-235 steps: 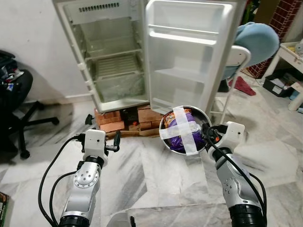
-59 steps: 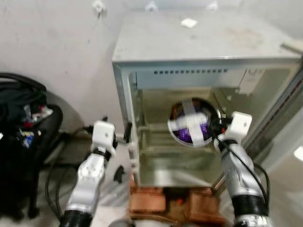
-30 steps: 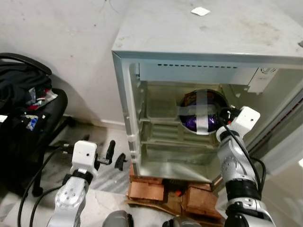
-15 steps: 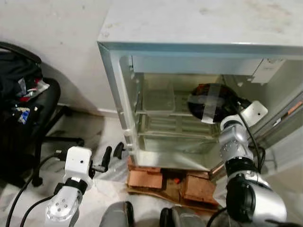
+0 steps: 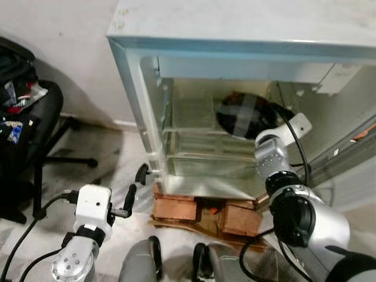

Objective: Restocking fridge

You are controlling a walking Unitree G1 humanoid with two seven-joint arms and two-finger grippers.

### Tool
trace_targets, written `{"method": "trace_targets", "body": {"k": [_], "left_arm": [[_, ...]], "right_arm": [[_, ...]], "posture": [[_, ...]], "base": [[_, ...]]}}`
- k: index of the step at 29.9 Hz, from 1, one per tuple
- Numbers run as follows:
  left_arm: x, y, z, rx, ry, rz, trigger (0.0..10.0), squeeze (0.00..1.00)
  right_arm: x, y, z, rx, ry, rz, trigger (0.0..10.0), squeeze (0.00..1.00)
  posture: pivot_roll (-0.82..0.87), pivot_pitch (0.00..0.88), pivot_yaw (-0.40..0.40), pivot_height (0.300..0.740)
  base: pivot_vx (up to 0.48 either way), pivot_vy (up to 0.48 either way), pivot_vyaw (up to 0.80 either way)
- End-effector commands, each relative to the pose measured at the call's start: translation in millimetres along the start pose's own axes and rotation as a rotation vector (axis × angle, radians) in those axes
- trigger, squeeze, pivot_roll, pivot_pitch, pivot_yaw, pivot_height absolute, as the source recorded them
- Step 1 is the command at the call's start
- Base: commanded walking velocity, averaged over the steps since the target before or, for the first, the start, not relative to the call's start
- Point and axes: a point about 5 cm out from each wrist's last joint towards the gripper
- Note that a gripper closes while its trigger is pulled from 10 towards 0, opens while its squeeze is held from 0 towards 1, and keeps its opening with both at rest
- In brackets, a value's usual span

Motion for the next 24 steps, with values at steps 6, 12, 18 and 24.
{"method": "trace_targets", "body": {"k": [6,12,18,24], "left_arm": [[1.5,0,-6.6,0.025,0.022,0.01,10.0,0.0],[1.3,1,-5.5,0.031,0.031,0.007,10.0,0.0],[0.3,-1,-2.7,0.037,0.03,0.007,10.0,0.0],[4.9,1,2.2,0.029,0.045,0.037,10.0,0.0]], "right_arm": [[12.0,13,1.4,-0.029,0.011,0.083,10.0,1.0],[12.2,23,3.2,-0.052,0.02,0.136,10.0,1.0],[6.6,28,4.8,-0.07,0.013,0.16,10.0,1.0],[7.8,31,5.0,-0.088,0.051,0.172,10.0,1.0]], "posture": [[0.23,0.26,-0.039,0.74],[0.22,0.261,-0.042,0.74],[0.21,0.256,-0.04,0.74],[0.23,0.235,-0.029,0.74]], "base": [[0.0,0.0,0.0],[0.0,0.0,0.0],[0.0,0.0,0.0],[0.0,0.0,0.0]]}}
Point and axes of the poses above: a point about 5 cm out from each wrist's last joint towards the gripper, its own z axis pointing out of the wrist towards the gripper, its own y axis along the axis of the wrist's last joint, x = y × z, and after that the axes turned 11 degrees about -z, right-handed
